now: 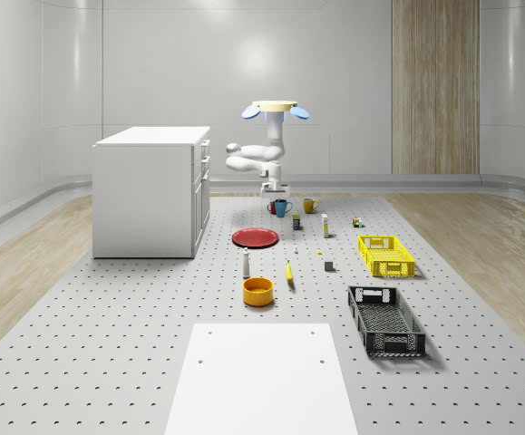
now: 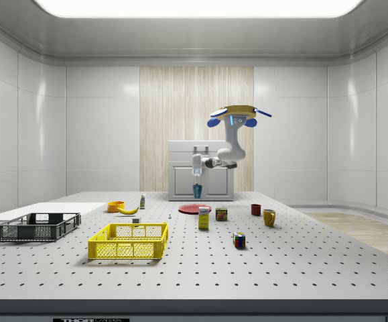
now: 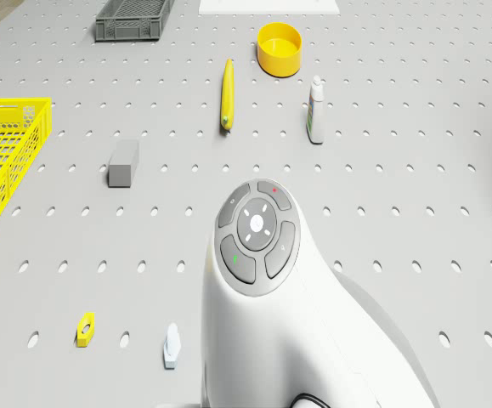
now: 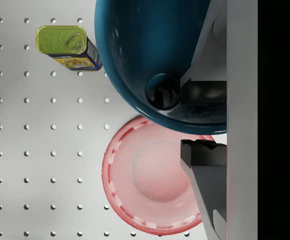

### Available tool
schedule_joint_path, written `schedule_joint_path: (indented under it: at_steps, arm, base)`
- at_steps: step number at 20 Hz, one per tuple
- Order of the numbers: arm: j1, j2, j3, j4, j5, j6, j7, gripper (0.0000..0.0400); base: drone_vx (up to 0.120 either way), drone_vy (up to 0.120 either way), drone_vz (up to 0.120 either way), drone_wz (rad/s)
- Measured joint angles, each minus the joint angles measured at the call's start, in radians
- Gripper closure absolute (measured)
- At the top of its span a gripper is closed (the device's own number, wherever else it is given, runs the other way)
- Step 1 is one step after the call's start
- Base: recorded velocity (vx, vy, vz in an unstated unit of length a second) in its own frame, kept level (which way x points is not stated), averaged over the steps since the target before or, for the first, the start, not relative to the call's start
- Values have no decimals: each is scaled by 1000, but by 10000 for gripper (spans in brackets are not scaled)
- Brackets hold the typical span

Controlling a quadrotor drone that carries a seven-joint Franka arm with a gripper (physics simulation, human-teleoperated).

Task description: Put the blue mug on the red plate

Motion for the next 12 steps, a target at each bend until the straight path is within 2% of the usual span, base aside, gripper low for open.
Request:
schedule_joint_path:
  at_steps: [9, 12]
  arm:
    - [-1, -4, 1, 0, 2, 4, 1, 300]
    - [7, -8, 1, 1, 3, 7, -8, 300]
  base:
    - [0, -120, 0, 0]
    - [0, -27, 0, 0]
